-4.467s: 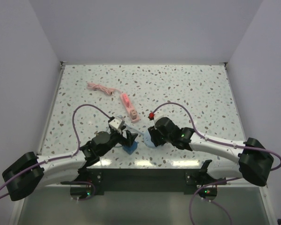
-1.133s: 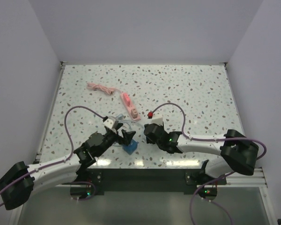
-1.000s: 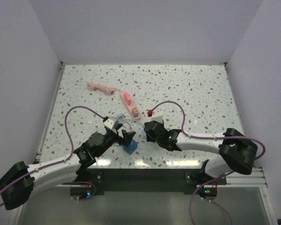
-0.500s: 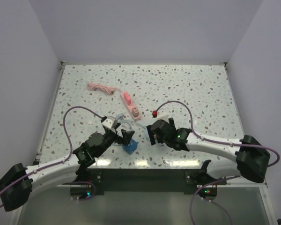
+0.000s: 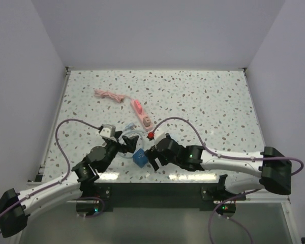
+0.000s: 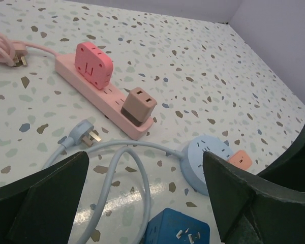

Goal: Insert the plug

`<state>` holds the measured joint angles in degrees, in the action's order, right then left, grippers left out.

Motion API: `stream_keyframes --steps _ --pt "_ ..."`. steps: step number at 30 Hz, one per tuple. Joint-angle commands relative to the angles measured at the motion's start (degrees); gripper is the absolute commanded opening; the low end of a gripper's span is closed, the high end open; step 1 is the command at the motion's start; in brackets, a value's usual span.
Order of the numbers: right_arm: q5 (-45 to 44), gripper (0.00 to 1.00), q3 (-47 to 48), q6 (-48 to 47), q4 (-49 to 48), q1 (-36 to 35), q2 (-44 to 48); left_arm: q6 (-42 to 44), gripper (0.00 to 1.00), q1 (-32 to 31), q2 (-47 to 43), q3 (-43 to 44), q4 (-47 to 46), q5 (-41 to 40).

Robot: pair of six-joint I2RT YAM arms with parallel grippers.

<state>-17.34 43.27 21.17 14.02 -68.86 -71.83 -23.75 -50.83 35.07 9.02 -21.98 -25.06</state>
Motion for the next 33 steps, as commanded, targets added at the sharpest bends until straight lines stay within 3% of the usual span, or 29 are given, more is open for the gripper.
stream_keyframes --steps 1,8,24,27,28,33 --pt "4.4 0.91 3.7 -2.3 -6.4 -0.7 -4.3 -2.9 1.0 0.3 -3.4 -0.2 2.8 -5.1" --pt "7.4 0.91 6.7 -3.2 -9.9 -0.9 -10.7 -4.2 1.0 0.3 -8.8 -1.7 4.7 -7.2" --pt "9.3 0.92 10.9 -2.8 -13.1 -0.9 -21.8 -4.1 1.0 0.3 -12.0 -3.5 5.0 -8.3" --pt "9.6 0.77 11.7 -2.8 -12.6 -0.9 -23.1 -3.8 1.0 0.3 -12.3 -4.0 4.5 -8.3" --pt "9.8 0.63 11.9 -2.8 -12.1 -0.9 -23.4 -3.8 1.0 0.3 -12.1 -4.3 4.3 -8.6" --pt "9.3 0.37 13.3 -3.7 -10.8 -0.5 -21.6 -3.1 1.0 0.3 -12.2 -5.1 2.8 -9.6"
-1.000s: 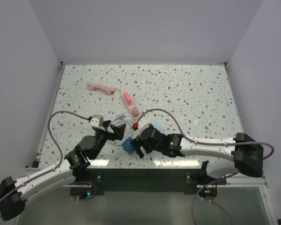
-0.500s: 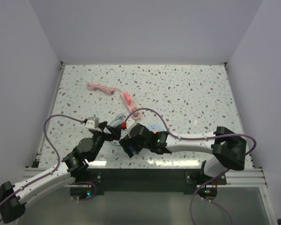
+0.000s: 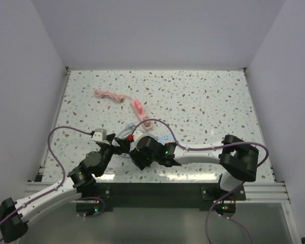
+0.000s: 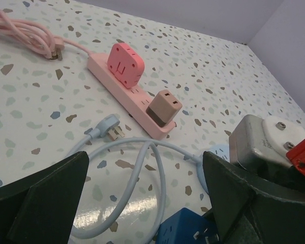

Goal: Insert the plug

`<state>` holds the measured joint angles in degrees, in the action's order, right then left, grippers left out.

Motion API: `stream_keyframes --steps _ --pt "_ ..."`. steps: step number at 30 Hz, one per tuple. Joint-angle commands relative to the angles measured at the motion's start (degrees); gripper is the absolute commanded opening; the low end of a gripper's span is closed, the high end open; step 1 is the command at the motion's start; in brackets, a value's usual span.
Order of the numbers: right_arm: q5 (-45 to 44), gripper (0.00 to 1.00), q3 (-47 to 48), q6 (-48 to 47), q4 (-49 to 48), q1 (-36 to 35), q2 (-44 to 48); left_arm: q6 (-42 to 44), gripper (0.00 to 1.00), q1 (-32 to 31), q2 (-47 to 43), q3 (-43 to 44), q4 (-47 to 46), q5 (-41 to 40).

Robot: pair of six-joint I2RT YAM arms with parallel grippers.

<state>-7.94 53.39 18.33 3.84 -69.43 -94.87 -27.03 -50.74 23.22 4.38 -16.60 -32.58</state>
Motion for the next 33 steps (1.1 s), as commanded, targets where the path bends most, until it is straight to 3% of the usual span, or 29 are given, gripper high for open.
stream_keyframes --steps 1,2,3,4,11,14,18,24,27,33 --pt "0.1 0.31 3.4 -1.0 0.0 1.0 2.0 0.7 1.0 0.2 -0.5 -0.6 -3.4 -2.2" --pt "0.4 0.24 3.5 -1.0 0.4 1.5 2.6 1.2 1.0 0.2 -0.5 -0.5 -3.9 -2.5" --pt "1.0 0.07 3.3 -1.0 0.5 1.9 4.2 1.6 1.0 0.2 -0.5 -0.4 -4.5 -2.9" --pt "1.3 0.0 3.1 -1.0 0.9 3.1 4.9 2.9 1.0 0.2 -0.5 -0.4 -5.9 -3.2" --pt "7.1 0.0 0.1 0.2 1.3 11.0 16.0 13.7 1.0 0.2 -0.7 -0.3 -16.4 -1.9" --pt "9.8 0.0 -0.4 1.2 1.7 14.6 20.8 20.1 1.0 0.2 -0.4 -0.5 -22.7 3.1" --pt "13.5 0.0 0.7 2.8 3.7 18.4 24.2 26.7 1.0 0.2 1.5 -0.3 -30.0 15.7" --pt "24.3 0.0 -0.7 7.0 2.2 24.2 27.0 33.8 1.0 0.2 8.8 1.9 -34.5 31.6" --pt "28.9 0.0 -2.4 10.2 -2.0 26.9 27.6 35.7 0.99 0.1 14.0 3.9 -34.3 35.8" --pt "40.0 0.0 -5.9 18.1 -10.2 31.3 28.3 36.1 1.0 0.1 16.3 3.8 -38.4 40.1"
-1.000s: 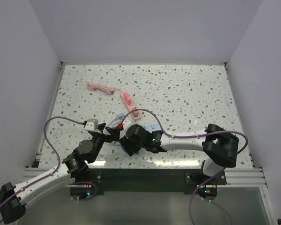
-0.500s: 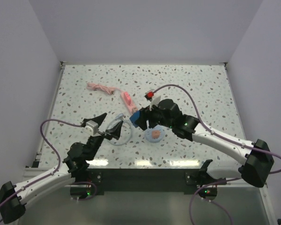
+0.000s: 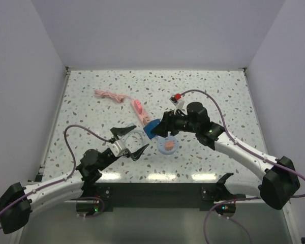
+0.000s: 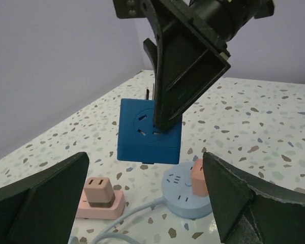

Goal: Insert the plug

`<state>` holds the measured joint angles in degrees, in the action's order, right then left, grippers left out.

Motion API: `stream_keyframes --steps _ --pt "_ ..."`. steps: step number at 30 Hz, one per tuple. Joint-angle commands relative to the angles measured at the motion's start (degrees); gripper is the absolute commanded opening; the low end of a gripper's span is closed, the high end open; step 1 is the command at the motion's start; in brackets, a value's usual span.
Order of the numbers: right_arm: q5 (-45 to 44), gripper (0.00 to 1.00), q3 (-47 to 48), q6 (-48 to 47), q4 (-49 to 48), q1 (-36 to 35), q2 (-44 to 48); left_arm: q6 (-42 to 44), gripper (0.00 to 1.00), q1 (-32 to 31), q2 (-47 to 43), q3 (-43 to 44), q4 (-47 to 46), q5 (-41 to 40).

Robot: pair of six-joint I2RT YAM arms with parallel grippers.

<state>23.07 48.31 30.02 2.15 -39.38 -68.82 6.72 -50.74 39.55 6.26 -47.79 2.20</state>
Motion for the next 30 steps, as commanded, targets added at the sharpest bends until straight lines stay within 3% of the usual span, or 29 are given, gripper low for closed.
stream_keyframes --steps 1,15,30 --pt "9.9 0.0 -1.3 7.6 -11.2 1.7 2.6 2.3 1.0 0.1 0.0 2.1 -7.3 6.1" --pt "19.4 0.0 -6.9 24.4 -32.7 2.5 3.5 2.2 1.0 0.1 2.0 2.7 -11.0 9.5" --pt "21.6 0.0 -12.2 28.6 -38.7 2.6 5.4 0.1 0.98 0.1 12.8 5.0 -24.0 10.5"
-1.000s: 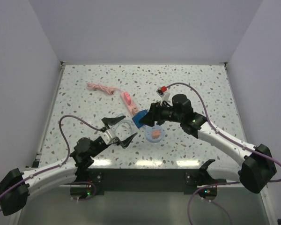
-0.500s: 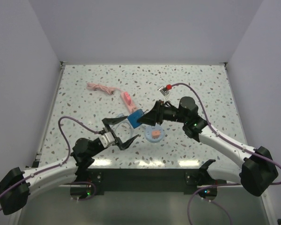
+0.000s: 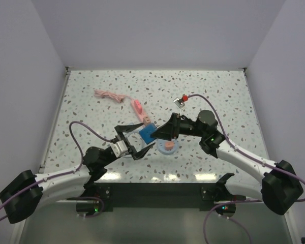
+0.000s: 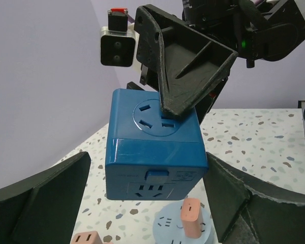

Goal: Insert the plug

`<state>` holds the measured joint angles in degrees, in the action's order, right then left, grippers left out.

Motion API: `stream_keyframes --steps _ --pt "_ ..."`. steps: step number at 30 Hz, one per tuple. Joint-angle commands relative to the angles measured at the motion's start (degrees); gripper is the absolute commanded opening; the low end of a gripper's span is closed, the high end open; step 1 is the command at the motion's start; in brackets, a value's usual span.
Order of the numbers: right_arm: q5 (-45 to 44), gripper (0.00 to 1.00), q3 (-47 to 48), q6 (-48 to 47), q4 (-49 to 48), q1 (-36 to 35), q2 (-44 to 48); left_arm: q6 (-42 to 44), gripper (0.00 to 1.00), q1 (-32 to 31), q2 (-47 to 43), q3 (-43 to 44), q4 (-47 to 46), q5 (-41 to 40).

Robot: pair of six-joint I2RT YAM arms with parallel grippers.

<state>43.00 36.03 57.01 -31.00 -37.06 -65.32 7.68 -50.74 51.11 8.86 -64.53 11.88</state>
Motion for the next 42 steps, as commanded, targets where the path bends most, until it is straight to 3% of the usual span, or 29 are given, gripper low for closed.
stream_keyframes --steps 1,2,5,10,13,14,15,22,25,29,36,42 --pt "1.8 0.0 -0.4 2.0 -6.1 0.2 1.9 -1.3 0.93 0.0 2.2 2.6 -7.8 1.1" --pt "1.8 0.0 -0.7 2.0 -6.4 0.2 2.0 -1.3 0.93 0.0 2.8 2.9 -7.8 1.4" --pt "2.3 0.0 -1.6 2.5 -7.2 0.2 2.3 -1.7 0.74 0.0 5.0 3.9 -8.2 2.5" --pt "1.6 0.0 -2.0 0.5 -4.4 0.2 2.8 -3.2 0.56 0.0 7.9 4.8 -10.3 4.6" --pt "-0.4 0.22 -1.6 -3.3 0.6 0.2 3.6 -3.7 0.33 0.0 9.3 5.5 -10.3 5.1" --pt "-1.2 0.29 -1.5 -5.9 4.1 0.2 4.6 -3.8 0.13 0.0 10.1 5.6 -10.3 4.6" --pt "-2.0 0.44 -1.4 -7.2 5.4 0.2 5.1 -4.3 0.0 0.0 10.2 5.6 -10.2 4.2" --pt "-9.2 0.81 1.3 -15.8 18.6 0.4 9.9 -3.8 0.0 0.1 8.7 6.5 -1.5 -3.1" --pt "-13.3 0.87 2.1 -18.2 23.7 0.5 13.1 -2.9 0.0 0.2 6.9 6.7 1.8 -6.2" --pt "-17.7 0.9 2.7 -20.9 30.4 0.6 16.9 -2.8 0.0 0.2 5.4 7.0 5.3 -10.5" --pt "-34.5 0.9 -0.9 -25.8 42.5 0.0 21.2 -4.6 0.0 0.3 1.6 7.8 14.2 -23.7" --pt "-48.1 0.9 -3.2 -26.2 44.9 -8.3 17.2 -5.7 0.0 0.4 0.0 8.5 18.0 -28.1"
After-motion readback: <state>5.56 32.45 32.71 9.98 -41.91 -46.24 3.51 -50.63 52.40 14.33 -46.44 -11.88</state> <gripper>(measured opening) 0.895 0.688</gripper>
